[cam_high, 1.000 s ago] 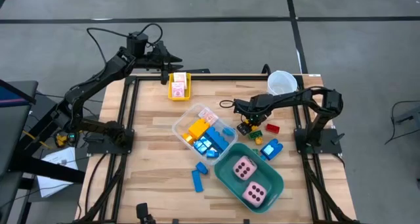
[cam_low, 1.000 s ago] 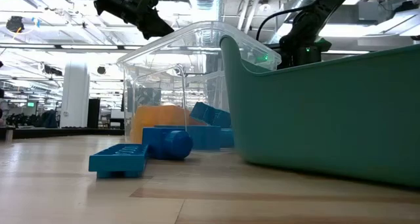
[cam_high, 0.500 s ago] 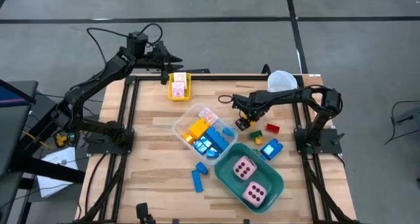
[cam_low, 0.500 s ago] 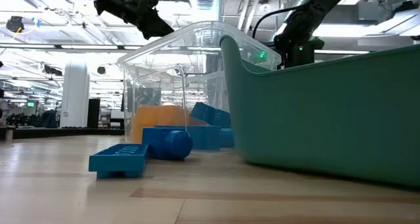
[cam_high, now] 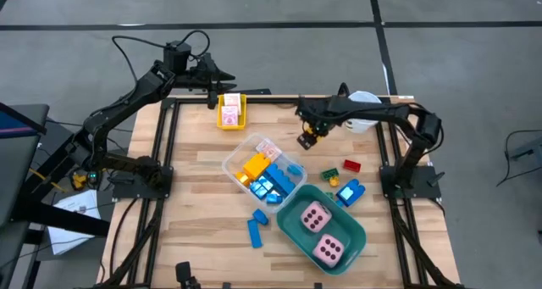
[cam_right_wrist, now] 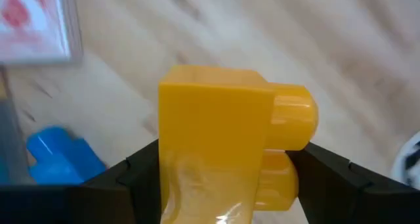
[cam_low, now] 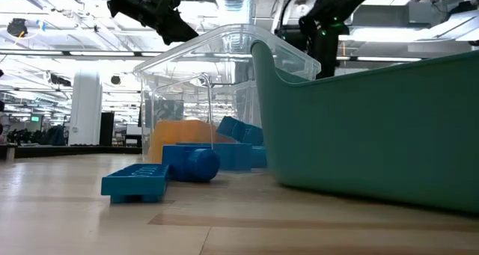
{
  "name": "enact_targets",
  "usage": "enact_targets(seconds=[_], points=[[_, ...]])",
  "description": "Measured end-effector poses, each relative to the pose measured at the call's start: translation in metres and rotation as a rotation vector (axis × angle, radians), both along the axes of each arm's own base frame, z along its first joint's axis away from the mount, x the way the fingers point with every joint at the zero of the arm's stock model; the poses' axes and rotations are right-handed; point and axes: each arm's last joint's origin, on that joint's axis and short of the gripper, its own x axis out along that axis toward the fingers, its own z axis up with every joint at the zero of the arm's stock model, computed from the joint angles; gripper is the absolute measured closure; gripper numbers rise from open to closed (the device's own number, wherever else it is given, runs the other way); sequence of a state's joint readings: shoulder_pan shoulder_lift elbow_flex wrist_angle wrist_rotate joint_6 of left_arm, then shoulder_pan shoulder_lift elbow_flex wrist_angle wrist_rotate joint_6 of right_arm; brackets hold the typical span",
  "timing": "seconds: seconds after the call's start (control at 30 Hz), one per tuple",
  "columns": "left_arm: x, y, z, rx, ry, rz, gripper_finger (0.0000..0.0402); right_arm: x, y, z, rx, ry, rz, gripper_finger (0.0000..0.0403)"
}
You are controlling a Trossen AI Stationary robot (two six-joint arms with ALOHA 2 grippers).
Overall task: Pick & Place Toys
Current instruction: Put the yellow game piece into the transparent bin
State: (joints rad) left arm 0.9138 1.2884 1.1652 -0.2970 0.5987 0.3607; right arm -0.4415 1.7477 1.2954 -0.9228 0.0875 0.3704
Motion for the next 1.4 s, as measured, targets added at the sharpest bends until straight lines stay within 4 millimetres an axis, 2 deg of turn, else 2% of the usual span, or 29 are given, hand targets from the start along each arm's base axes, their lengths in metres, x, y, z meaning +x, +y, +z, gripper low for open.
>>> enact_targets(seconds=[0.2, 0.43, 0.6, 0.8, 0.93, 1.07, 1.4], points=[[0.0, 0.0, 0.0, 0.0, 0.0, 0.0, 0.0275, 0.006, -0.024, 0.041, -0.081, -0.092, 0.012, 0.0144], [0.0, 0.0, 0.0, 0.0, 0.0, 0.0, 0.0275, 0.013, -0.049, 0.102, -0.173, -0.301, 0.025, 0.0144], [0.0, 0.0, 0.0, 0.0, 0.0, 0.0, 0.0275, 0.017, -0.057, 0.143, -0.209, -0.5, 0.059, 0.0144], [0.0, 0.0, 0.001, 0.005, -0.004, 0.0, 0.0275, 0.019, -0.055, 0.179, -0.214, -0.671, 0.148, 0.0134], [0.0, 0.0, 0.001, 0.004, -0.005, 0.001, 0.0275, 0.019, -0.053, 0.191, -0.212, -0.718, 0.175, 0.0135], [0.0, 0.0, 0.001, 0.003, -0.005, 0.001, 0.0275, 0.024, -0.044, 0.193, -0.166, -0.746, 0.196, 0.0138], [0.0, 0.0, 0.001, 0.003, -0.005, 0.001, 0.0275, 0.047, 0.003, 0.193, -0.049, -0.781, 0.216, 0.0138]])
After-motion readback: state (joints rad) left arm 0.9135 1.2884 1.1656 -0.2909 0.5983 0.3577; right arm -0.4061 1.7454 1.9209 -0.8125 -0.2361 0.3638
